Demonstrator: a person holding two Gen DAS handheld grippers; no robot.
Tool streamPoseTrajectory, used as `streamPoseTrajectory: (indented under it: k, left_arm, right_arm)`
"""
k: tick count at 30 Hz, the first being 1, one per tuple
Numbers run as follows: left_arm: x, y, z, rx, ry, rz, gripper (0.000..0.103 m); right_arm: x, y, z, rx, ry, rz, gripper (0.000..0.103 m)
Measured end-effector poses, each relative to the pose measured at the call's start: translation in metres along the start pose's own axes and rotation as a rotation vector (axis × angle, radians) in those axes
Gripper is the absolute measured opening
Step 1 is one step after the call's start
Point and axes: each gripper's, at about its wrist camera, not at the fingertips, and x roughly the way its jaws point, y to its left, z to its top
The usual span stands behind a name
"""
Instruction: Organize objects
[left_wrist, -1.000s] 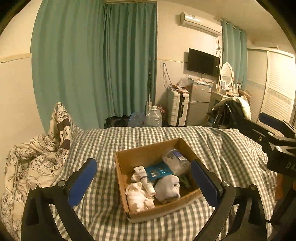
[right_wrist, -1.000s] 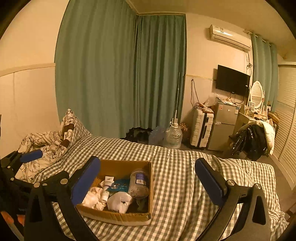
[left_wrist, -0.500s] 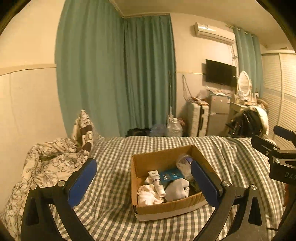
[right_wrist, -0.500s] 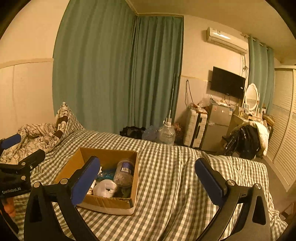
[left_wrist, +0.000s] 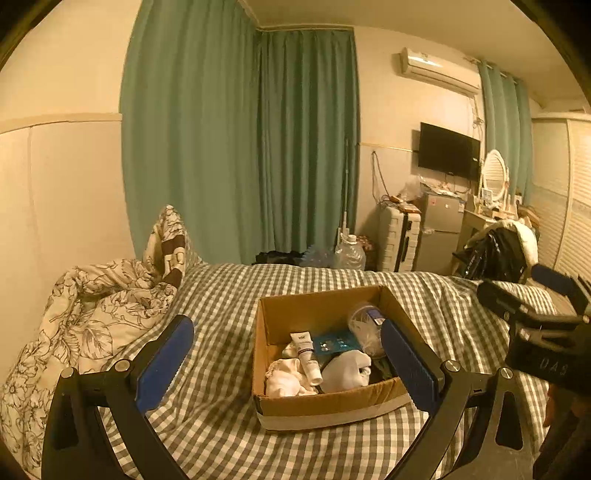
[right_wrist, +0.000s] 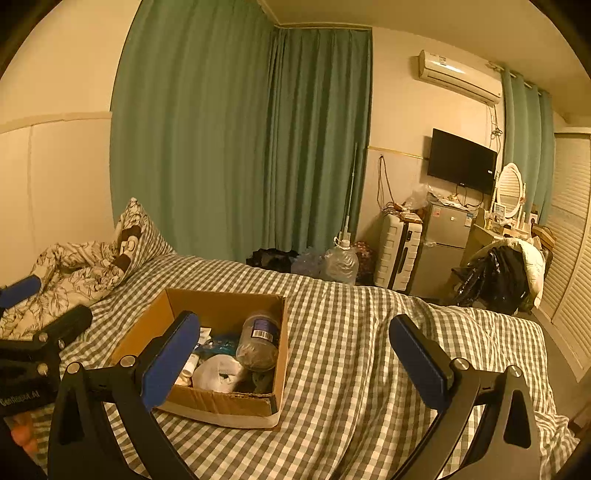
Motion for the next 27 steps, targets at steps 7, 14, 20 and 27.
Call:
streamPoseTrajectory:
  k: [7,14,20,27]
  left_arm:
    - [0.0011,0.006,0.0012,-0.031,0.007,0.009,0.103]
    - [0.0006,0.0056,-0.0003,-0.019,0.007,0.017,0.103]
    - [0.0011,0.0039,-0.0006,-0.013,0.01,0.019,0.103]
    - [0.0018,0.0043,-0.0014,-0.011,0.007,0.025,0.103]
  right_arm:
    - [0.002,0.0086,-0.0015,-0.02,0.006,0.009,0.103]
    - [0.0026,0.01,-0.0014,-0.021,0.008,0.01,0.103]
    - [0.0031,0.0096,-0.0023,-0.021,0.012,0.009,0.103]
    - [0.0042,0.0104,-0.0035,-0.019,0.015,0.011,0.103]
